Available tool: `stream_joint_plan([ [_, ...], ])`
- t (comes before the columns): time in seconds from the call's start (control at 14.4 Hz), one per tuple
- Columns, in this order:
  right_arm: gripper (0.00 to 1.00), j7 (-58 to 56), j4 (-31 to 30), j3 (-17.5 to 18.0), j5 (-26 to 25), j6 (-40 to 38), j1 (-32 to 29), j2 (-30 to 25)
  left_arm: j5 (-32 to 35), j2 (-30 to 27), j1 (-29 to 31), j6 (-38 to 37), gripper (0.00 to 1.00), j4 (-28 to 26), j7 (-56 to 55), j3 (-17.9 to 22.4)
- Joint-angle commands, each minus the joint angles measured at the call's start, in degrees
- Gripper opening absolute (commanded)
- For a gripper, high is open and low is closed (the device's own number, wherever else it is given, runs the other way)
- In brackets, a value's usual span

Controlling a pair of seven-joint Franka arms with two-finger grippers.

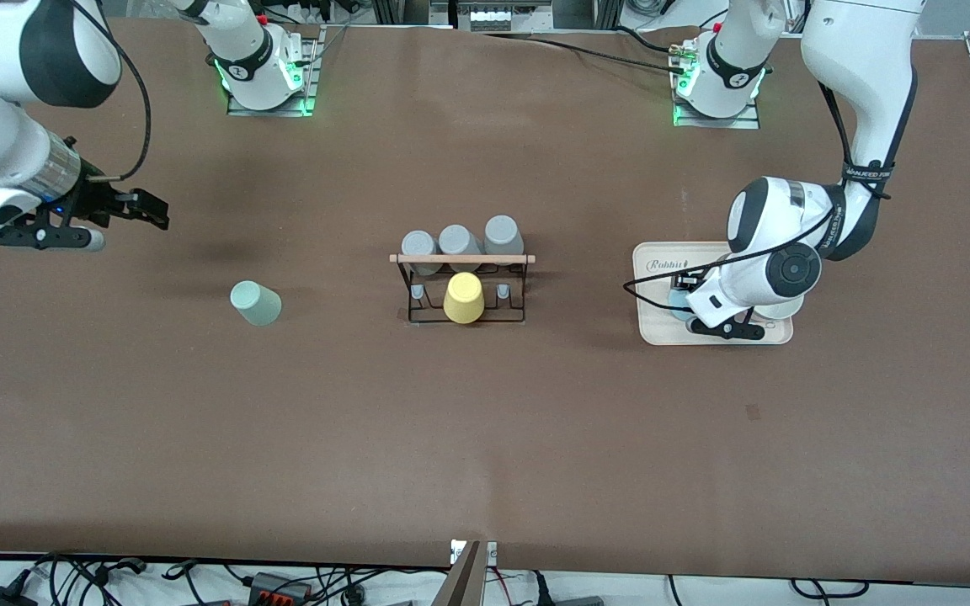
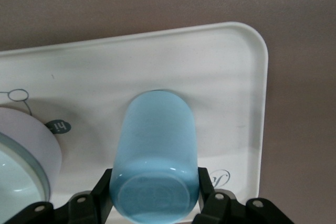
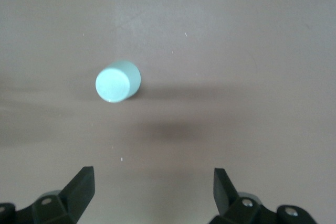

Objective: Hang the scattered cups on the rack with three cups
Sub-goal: 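Lift the blue cup with the left gripper while the right gripper reaches the green cup, then carry the blue cup toward the rack while the right gripper grasps the green cup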

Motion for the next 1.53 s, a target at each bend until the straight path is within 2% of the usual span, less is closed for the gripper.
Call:
stream_joint_plan([
  [0.0, 1.00, 0.5, -4.7, -0.1, 0.7, 9.3, 1.0, 1.5, -1.2, -0.8, 0.0, -10.3, 0.23, 8.0, -0.1, 0.3],
  [0.14, 1.00, 0.5, -9.5, -0.1, 0.7, 17.2, 1.7, 1.9, -1.2, -0.8, 0.3, -18.4, 0.23, 15.7, -0.1, 0.4],
  [0.35, 1.00, 0.4, -10.0, -0.1, 0.7, 21.9, 4.4, 5.1, -1.2, -0.6, -0.1, -23.8, 0.23, 24.0, -0.1, 0.3],
  [0.56, 1.00, -0.7, -9.7, -0.1, 0.5, 25.8, 5.1, 9.9, -1.2, 0.0, -2.1, -23.9, 0.23, 29.6, -0.1, 0.1],
  [0.77, 1.00, -0.6, -8.8, -0.1, 0.5, 29.3, 5.4, 13.6, -1.7, 2.0, -7.6, -24.0, 0.21, 34.2, -0.6, 0.2],
  [0.91, 1.00, 0.2, -7.2, -0.1, 0.6, 29.7, 6.5, 15.8, -2.1, 3.5, -10.4, -23.9, 0.21, 36.2, -3.6, 0.2],
  [1.11, 1.00, 0.5, -5.5, -0.1, 0.7, 30.0, 7.5, 17.8, -4.3, 7.7, -13.9, -23.9, 0.21, 42.7, -5.9, 0.2],
  [1.25, 1.00, 0.5, -5.3, -0.1, 0.7, 32.9, 7.5, 20.0, -5.7, 9.9, -15.8, -23.9, 0.21, 45.7, -9.7, 0.2],
  [1.46, 1.00, 0.5, -5.3, -0.1, 0.7, 35.0, 7.6, 22.2, -5.7, 11.7, -19.4, -23.9, 0.21, 48.1, -16.4, 0.2],
])
